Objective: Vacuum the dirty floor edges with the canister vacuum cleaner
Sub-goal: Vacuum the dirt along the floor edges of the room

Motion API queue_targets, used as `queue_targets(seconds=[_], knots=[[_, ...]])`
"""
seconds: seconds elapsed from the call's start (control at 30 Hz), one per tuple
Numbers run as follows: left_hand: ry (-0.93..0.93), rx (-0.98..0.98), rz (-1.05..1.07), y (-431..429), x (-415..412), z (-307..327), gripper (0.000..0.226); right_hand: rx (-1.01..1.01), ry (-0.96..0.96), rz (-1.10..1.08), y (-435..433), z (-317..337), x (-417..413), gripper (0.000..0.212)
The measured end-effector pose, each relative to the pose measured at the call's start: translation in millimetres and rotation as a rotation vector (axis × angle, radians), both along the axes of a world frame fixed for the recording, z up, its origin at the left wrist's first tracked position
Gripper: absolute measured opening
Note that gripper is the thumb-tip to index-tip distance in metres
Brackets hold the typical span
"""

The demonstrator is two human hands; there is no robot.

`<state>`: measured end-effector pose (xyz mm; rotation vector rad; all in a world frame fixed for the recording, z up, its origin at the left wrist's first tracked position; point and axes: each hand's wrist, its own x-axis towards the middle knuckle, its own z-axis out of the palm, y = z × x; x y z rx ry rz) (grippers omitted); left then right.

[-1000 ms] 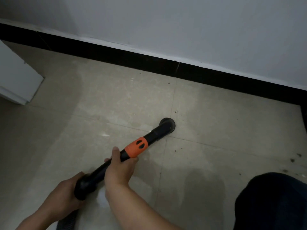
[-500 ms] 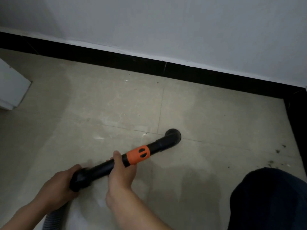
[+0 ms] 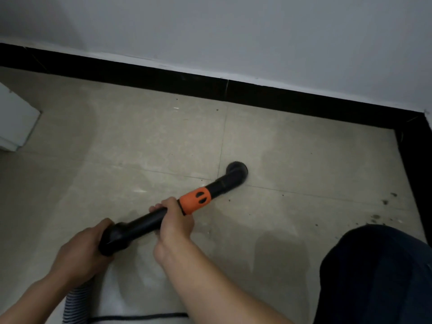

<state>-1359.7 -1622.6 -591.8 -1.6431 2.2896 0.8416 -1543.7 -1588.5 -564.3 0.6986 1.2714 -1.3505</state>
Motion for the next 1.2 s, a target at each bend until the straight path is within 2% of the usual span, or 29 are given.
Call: queue_targets(seconds=[0.2,0.33,0.47,0.53,0.57,0.63,0.7,0.77,0.83,0.93,1.1,1.2], knots=[[-0.046,0.019,-0.150,11,-5,-13,0.041,0.080,-0.109,-0.025,61,2,1,0.004],[-0.073,0.002,-0.034,10,46,-14,0.049,0.067,-0.232,0.011,50,4,35,0.007],[-0.053,-0.037,0.098,12,98,-8,0.038,0.062,-0.274,0.127,28,11,65,0.018],[-0.064,-0.055,0.103,19,79,7,0.042,0.043,-0.218,0.180,22,14,59,0.005],[-0.065,-0.053,0.090,24,66,11,0.044,0.019,-0.173,0.181,21,12,52,0.010],[-0.055,-0.046,0.076,30,42,13,0.042,0.001,-0.098,0.144,24,6,36,0.036],[-0.059,-0.040,0.095,37,36,11,0.041,-0.021,-0.050,0.163,26,3,31,0.044],[-0.057,-0.042,0.159,44,54,4,0.042,-0.033,-0.045,0.218,25,4,46,0.039],[-0.064,-0.043,0.249,52,91,-13,0.042,-0.035,-0.039,0.309,17,5,72,0.025],[-0.051,-0.036,0.321,54,124,-25,0.033,-0.050,-0.028,0.448,-9,9,93,0.013],[0.047,-0.130,0.375,45,61,7,0.029,-0.089,0.071,0.505,-57,10,70,0.008],[0.091,-0.094,0.352,32,33,2,0.030,-0.099,0.169,0.536,-76,6,46,0.005]])
